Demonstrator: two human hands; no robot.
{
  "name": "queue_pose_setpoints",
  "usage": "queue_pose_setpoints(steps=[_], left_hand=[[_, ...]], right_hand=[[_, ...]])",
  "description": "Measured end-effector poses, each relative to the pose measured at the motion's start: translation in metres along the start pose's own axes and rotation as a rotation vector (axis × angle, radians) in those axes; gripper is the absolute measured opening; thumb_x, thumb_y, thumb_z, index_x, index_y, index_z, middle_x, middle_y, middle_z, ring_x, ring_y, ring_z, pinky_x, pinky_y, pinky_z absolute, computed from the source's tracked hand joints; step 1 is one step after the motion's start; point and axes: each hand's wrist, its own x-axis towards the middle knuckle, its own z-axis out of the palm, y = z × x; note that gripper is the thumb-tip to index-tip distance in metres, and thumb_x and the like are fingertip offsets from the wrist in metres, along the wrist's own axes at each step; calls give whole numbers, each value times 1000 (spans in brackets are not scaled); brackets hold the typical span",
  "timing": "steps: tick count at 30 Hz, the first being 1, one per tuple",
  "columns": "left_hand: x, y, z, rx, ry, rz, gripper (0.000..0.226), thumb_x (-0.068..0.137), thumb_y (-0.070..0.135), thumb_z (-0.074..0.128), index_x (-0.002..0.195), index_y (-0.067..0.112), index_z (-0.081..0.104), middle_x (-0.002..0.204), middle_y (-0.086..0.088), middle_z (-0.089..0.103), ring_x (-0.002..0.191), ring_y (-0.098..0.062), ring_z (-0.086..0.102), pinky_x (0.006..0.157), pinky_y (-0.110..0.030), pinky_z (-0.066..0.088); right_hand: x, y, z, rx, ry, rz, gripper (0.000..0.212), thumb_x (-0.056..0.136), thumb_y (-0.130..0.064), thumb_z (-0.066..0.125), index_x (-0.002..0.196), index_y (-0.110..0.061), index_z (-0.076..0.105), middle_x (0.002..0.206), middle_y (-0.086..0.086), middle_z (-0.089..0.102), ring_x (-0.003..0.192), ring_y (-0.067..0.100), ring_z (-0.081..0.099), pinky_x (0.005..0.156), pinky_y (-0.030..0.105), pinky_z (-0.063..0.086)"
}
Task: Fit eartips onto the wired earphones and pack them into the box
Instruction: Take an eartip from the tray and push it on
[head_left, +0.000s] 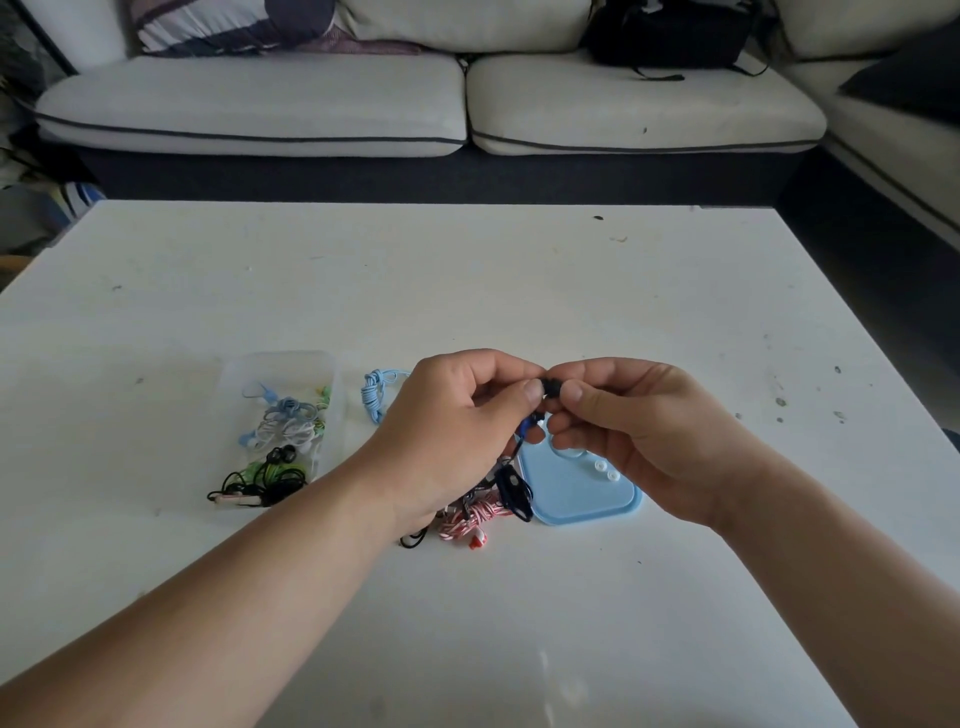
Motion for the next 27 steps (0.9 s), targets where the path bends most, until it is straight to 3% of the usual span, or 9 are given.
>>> queue_pose_setpoints(steps=[6, 11, 17, 21, 27], left_hand=[[-1, -1, 1, 26, -2, 31, 14, 98, 14, 67, 96, 22, 79, 85, -3, 79, 77, -10, 73, 75, -30, 60], [-1, -3, 2, 40, 19, 30, 12, 98, 12, 67, 96, 18, 77, 81, -2, 78, 69, -7, 71, 61, -18, 52], [-2, -1, 0, 1, 9, 27, 12, 98, 10, 67, 97, 15, 78, 84, -7, 79, 71, -12, 72, 67, -28, 58], [-2, 0, 0, -44, 30, 29, 13, 98, 12, 68, 98, 19, 80, 88, -12, 79, 80, -30, 75, 76, -39, 61], [0, 2, -2, -74, 53, 46, 15, 98, 11, 68, 103, 19, 79, 90, -3, 80, 77, -9, 73, 70, -21, 57]], right_hand=[[0, 1, -2, -28, 11, -13, 30, 76, -8, 71, 102, 8, 72, 80, 17, 71, 70, 22, 68, 67, 26, 59], [0, 3, 3, -29, 37, -25, 28, 74, -10, 71, 98, 5, 74, 79, 19, 71, 69, 22, 68, 66, 26, 59], [1, 3, 5, -26, 37, -16, 29, 76, -10, 70, 99, 7, 70, 80, 22, 70, 69, 25, 70, 66, 26, 59], [1, 4, 6, -19, 22, -53, 31, 80, -11, 68, 102, 11, 67, 87, 23, 74, 75, 29, 75, 71, 29, 61], [3, 3, 7, 18, 8, -74, 28, 81, -9, 67, 104, 7, 70, 94, 21, 76, 80, 27, 76, 78, 33, 63]])
